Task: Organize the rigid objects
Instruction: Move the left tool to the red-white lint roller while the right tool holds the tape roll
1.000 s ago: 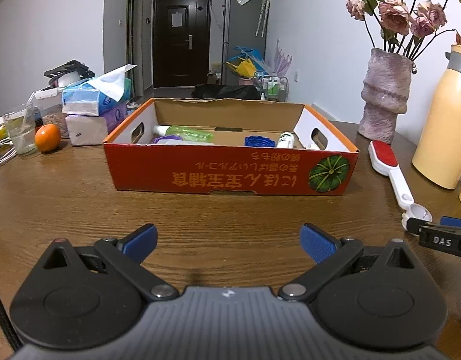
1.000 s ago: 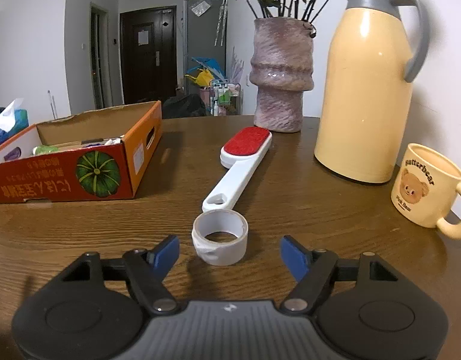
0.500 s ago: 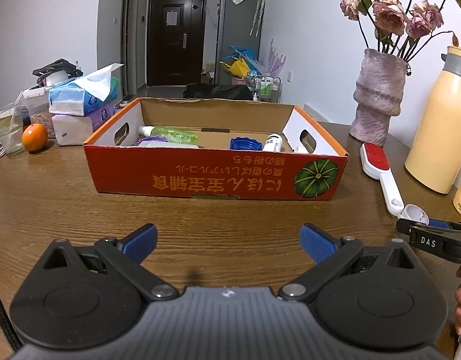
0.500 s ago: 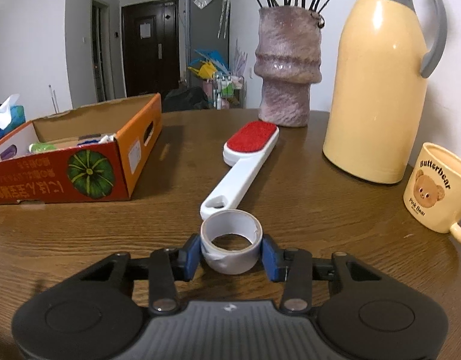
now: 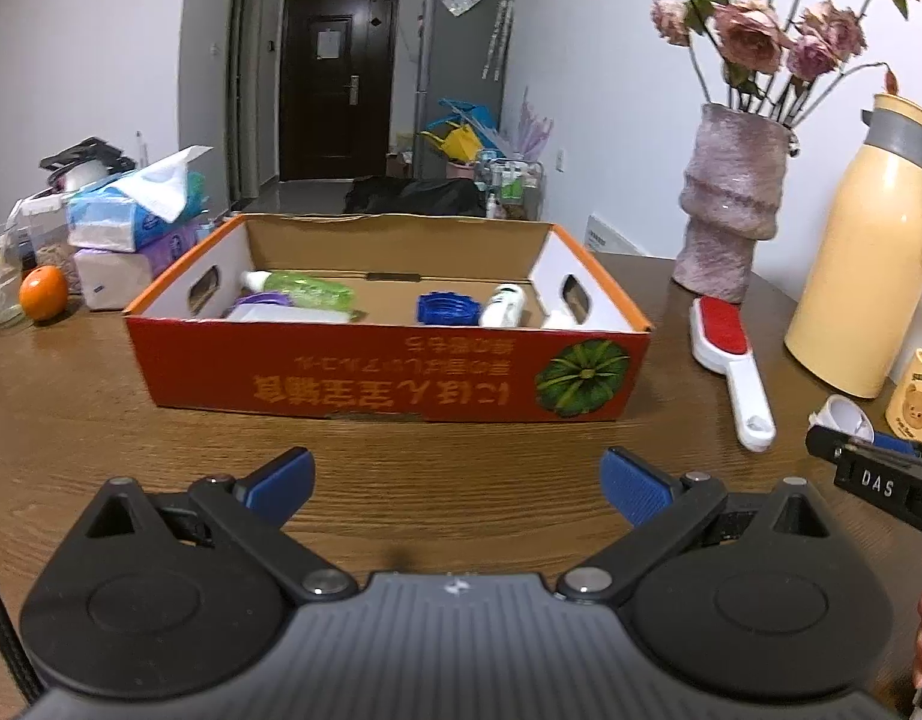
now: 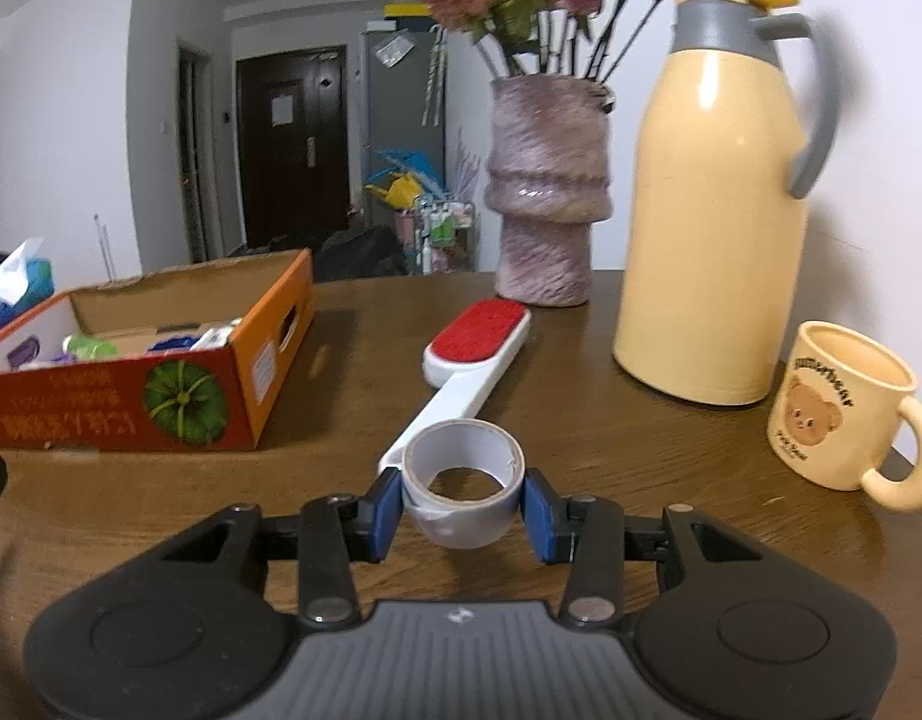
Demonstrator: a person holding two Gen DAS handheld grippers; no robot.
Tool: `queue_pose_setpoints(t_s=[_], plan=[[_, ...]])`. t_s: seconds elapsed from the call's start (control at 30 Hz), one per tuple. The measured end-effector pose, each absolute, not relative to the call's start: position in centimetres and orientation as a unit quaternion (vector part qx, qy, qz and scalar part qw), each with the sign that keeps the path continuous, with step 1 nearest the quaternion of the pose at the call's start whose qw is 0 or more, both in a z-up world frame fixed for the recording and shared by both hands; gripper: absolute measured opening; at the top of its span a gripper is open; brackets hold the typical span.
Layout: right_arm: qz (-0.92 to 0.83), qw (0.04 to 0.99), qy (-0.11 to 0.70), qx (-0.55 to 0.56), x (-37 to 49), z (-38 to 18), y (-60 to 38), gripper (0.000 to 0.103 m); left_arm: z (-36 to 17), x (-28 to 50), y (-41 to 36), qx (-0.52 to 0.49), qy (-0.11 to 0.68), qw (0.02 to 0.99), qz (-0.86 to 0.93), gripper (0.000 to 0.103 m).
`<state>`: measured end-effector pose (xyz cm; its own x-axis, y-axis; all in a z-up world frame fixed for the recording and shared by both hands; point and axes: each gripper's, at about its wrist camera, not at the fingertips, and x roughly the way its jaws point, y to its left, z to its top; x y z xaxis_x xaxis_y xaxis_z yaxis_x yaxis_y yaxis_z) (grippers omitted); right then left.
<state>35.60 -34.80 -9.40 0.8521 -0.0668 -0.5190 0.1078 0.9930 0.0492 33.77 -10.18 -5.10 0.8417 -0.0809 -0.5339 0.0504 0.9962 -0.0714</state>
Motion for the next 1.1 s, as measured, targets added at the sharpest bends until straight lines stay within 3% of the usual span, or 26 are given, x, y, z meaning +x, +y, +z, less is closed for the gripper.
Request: queue_pose_setpoints(t_s=[1.1], plan=[[-0.096,0.963,0.234,0.095,36.6,-9.2,-46.1,0.042,-7.9,40.1,-27.0,0.04,0.306,0.944,-0.116,0.103]])
